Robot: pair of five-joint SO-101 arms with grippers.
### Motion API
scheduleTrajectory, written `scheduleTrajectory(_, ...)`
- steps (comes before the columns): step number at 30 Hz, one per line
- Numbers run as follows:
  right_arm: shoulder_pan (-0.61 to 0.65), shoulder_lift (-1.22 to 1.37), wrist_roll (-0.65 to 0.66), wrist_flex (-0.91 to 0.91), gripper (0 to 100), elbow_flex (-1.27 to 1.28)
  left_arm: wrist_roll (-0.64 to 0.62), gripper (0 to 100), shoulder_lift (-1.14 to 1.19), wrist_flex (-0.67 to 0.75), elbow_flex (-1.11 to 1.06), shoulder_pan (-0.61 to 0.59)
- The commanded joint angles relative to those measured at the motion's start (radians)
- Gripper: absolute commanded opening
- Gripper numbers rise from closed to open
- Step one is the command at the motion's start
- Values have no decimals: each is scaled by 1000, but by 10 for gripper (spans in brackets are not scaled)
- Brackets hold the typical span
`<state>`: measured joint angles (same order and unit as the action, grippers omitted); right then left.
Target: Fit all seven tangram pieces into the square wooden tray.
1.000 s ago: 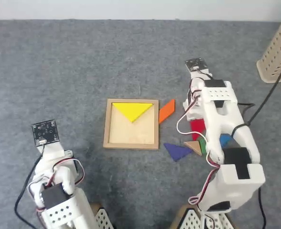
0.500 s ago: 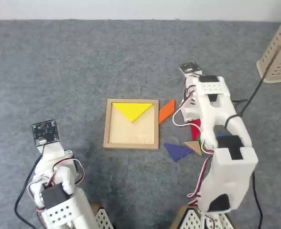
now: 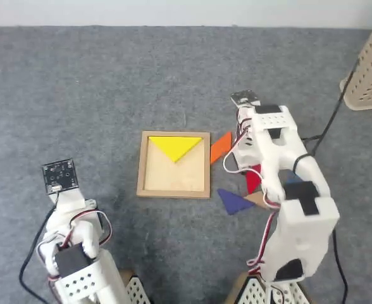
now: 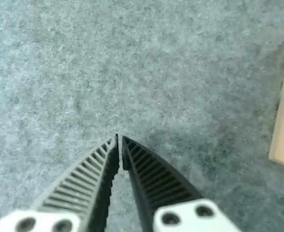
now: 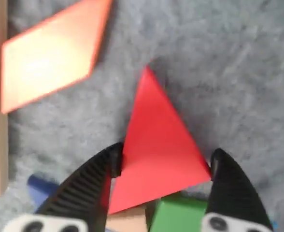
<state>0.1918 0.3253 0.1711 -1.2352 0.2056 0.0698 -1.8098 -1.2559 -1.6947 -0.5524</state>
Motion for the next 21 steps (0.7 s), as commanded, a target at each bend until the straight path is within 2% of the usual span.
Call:
scheduleTrajectory(1, 24, -173, -18, 7, 165, 46, -9, 13, -3, -3, 8, 2)
scheduleTrajectory(8, 25, -357, -41, 62, 143, 160, -9, 13, -3, -3, 8, 2)
scheduleTrajectory(16, 74, -394, -54, 38, 147, 160, -9, 13, -3, -3, 8, 2)
scheduleTrajectory(21, 24, -369, -95, -13, 261, 180, -9, 13, -3, -3, 8, 2)
